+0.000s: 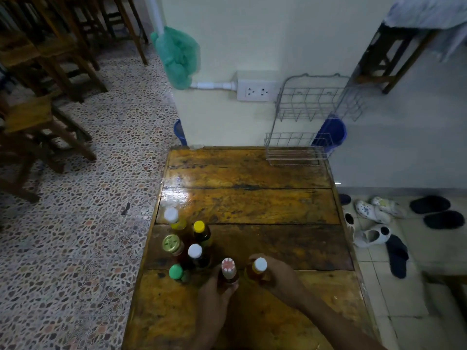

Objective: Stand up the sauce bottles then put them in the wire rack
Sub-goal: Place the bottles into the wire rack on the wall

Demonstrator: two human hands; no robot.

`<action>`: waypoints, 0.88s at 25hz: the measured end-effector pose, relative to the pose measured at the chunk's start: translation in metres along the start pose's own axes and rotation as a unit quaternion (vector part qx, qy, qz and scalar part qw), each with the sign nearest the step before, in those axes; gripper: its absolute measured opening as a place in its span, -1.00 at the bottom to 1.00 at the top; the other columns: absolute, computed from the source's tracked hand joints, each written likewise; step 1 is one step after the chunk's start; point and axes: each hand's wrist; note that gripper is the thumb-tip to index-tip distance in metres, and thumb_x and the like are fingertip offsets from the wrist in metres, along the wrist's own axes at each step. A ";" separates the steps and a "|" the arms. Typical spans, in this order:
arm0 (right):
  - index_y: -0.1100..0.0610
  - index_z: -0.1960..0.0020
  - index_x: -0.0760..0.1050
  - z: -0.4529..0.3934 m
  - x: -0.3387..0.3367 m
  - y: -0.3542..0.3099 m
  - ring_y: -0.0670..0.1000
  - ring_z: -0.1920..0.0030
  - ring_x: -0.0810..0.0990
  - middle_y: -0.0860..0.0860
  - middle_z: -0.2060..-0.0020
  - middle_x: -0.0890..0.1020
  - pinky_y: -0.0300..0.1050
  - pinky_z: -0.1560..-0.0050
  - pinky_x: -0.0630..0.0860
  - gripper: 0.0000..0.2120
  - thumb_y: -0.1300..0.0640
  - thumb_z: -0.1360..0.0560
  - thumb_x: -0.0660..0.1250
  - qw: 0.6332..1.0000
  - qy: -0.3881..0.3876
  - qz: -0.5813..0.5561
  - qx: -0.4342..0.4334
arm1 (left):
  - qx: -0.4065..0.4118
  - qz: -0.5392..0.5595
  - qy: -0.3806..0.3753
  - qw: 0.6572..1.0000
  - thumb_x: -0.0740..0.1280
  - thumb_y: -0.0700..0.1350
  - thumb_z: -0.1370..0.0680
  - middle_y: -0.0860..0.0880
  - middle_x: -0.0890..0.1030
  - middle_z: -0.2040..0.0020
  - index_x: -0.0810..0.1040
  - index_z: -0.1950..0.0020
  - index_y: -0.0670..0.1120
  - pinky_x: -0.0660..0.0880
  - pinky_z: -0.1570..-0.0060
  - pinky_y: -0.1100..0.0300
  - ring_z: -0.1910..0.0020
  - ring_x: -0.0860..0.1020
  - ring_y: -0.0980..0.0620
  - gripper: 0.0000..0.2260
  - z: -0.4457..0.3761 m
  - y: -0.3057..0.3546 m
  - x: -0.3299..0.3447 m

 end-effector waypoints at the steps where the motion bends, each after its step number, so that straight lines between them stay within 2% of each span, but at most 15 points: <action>1: -0.06 -0.42 0.46 -0.005 -0.011 0.000 -0.16 -0.40 0.46 -0.16 -0.37 0.53 -0.05 -0.41 0.44 -0.36 0.21 -0.41 0.55 0.999 0.028 -0.024 0.004 | 0.012 0.000 0.003 1.000 0.59 -0.02 -0.48 0.20 0.66 -0.25 0.53 -0.35 0.20 0.56 -0.28 0.02 -0.27 0.59 0.14 -0.51 -0.010 0.014 0.005; 3: -0.02 -0.35 0.53 -0.024 -0.046 0.003 -0.10 -0.33 0.54 -0.10 -0.29 0.60 0.08 -0.33 0.52 -0.43 0.20 -0.39 0.58 0.992 0.114 -0.059 0.007 | 0.057 -0.003 0.017 0.998 0.57 -0.02 -0.49 0.21 0.67 -0.20 0.56 -0.32 0.17 0.56 -0.22 0.17 -0.22 0.60 0.22 -0.57 -0.040 0.053 0.023; 5: 0.00 -0.30 0.56 -0.055 -0.094 0.003 -0.05 -0.25 0.59 -0.06 -0.22 0.65 0.06 -0.24 0.57 -0.50 0.13 -0.40 0.59 0.979 0.196 -0.056 0.012 | 0.108 0.007 0.031 0.994 0.55 -0.08 -0.52 0.26 0.66 -0.13 0.57 -0.21 0.21 0.49 -0.10 0.42 -0.15 0.57 0.37 -0.65 -0.081 0.104 0.044; 6: 0.04 -0.29 0.56 -0.073 -0.118 0.004 -0.04 -0.21 0.61 -0.05 -0.19 0.65 0.01 -0.19 0.58 -0.52 0.11 -0.41 0.59 0.972 0.232 -0.044 0.011 | 0.128 0.019 0.035 0.991 0.53 -0.12 -0.54 0.27 0.64 -0.14 0.56 -0.20 0.22 0.46 -0.08 0.48 -0.15 0.56 0.41 -0.66 -0.104 0.131 0.056; 8: 0.09 -0.28 0.54 -0.115 -0.166 0.013 -0.04 -0.15 0.62 -0.01 -0.16 0.65 -0.12 -0.11 0.59 -0.53 0.12 -0.42 0.58 0.956 0.293 -0.002 -0.011 | 0.153 0.051 0.042 0.986 0.49 -0.17 -0.57 0.17 0.65 -0.18 0.56 -0.25 0.14 0.48 -0.14 0.42 -0.15 0.57 0.35 -0.68 -0.158 0.182 0.086; 11: 0.05 -0.32 0.50 -0.173 -0.218 0.037 -0.05 -0.10 0.59 -0.03 -0.20 0.62 -0.23 0.02 0.51 -0.55 0.21 -0.47 0.51 0.938 0.338 0.063 -0.035 | 0.179 0.072 0.050 0.980 0.46 -0.11 -0.60 0.06 0.63 -0.27 0.54 -0.37 -0.01 0.50 -0.19 0.39 -0.19 0.57 0.31 -0.65 -0.228 0.236 0.127; 13: 0.01 -0.33 0.48 -0.202 -0.239 0.060 -0.06 -0.11 0.56 -0.05 -0.23 0.60 -0.27 0.06 0.42 -0.58 0.18 -0.51 0.47 0.935 0.348 0.072 -0.025 | 0.176 0.087 0.042 0.980 0.45 -0.11 -0.61 -0.04 0.60 -0.37 0.48 -0.47 -0.10 0.52 -0.34 0.15 -0.33 0.56 0.08 -0.56 -0.267 0.256 0.149; 15: 0.01 -0.35 0.48 -0.224 -0.252 0.079 -0.07 -0.12 0.55 -0.03 -0.22 0.61 -0.29 0.03 0.41 -0.60 0.13 -0.54 0.45 0.939 0.338 0.063 -0.011 | 0.179 0.057 0.052 0.981 0.45 -0.09 -0.61 -0.11 0.58 -0.39 0.45 -0.49 -0.15 0.51 -0.37 0.01 -0.38 0.54 -0.07 -0.52 -0.295 0.261 0.162; 18: 0.02 -0.31 0.49 -0.249 -0.262 0.102 -0.10 -0.08 0.57 -0.02 -0.17 0.65 -0.25 0.02 0.52 -0.62 0.12 -0.53 0.46 0.946 0.317 0.062 -0.005 | 0.186 0.015 0.068 0.980 0.47 -0.08 -0.60 -0.12 0.62 -0.33 0.50 -0.44 -0.15 0.54 -0.24 0.07 -0.33 0.57 -0.10 -0.56 -0.325 0.257 0.177; 20: 0.05 -0.28 0.50 -0.264 -0.266 0.116 -0.03 -0.06 0.62 0.01 -0.11 0.68 -0.08 -0.01 0.60 -0.63 0.12 -0.50 0.46 0.955 0.287 0.071 -0.010 | 0.205 -0.005 0.081 0.975 0.50 -0.11 -0.57 -0.10 0.64 -0.31 0.52 -0.42 -0.12 0.50 -0.17 0.15 -0.31 0.57 -0.06 -0.56 -0.338 0.254 0.181; 22: 0.08 -0.27 0.47 -0.277 -0.269 0.127 0.01 -0.03 0.66 0.04 -0.08 0.69 -0.03 -0.02 0.62 -0.61 0.08 -0.49 0.46 0.965 0.253 0.073 -0.017 | 0.226 -0.063 0.104 0.966 0.54 -0.07 -0.54 -0.07 0.66 -0.26 0.54 -0.40 -0.08 0.49 -0.19 0.09 -0.27 0.58 -0.05 -0.54 -0.348 0.251 0.184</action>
Point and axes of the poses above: each hand's wrist, its own z-axis away from the middle knuckle, its own x-axis out of the palm, y = z × x
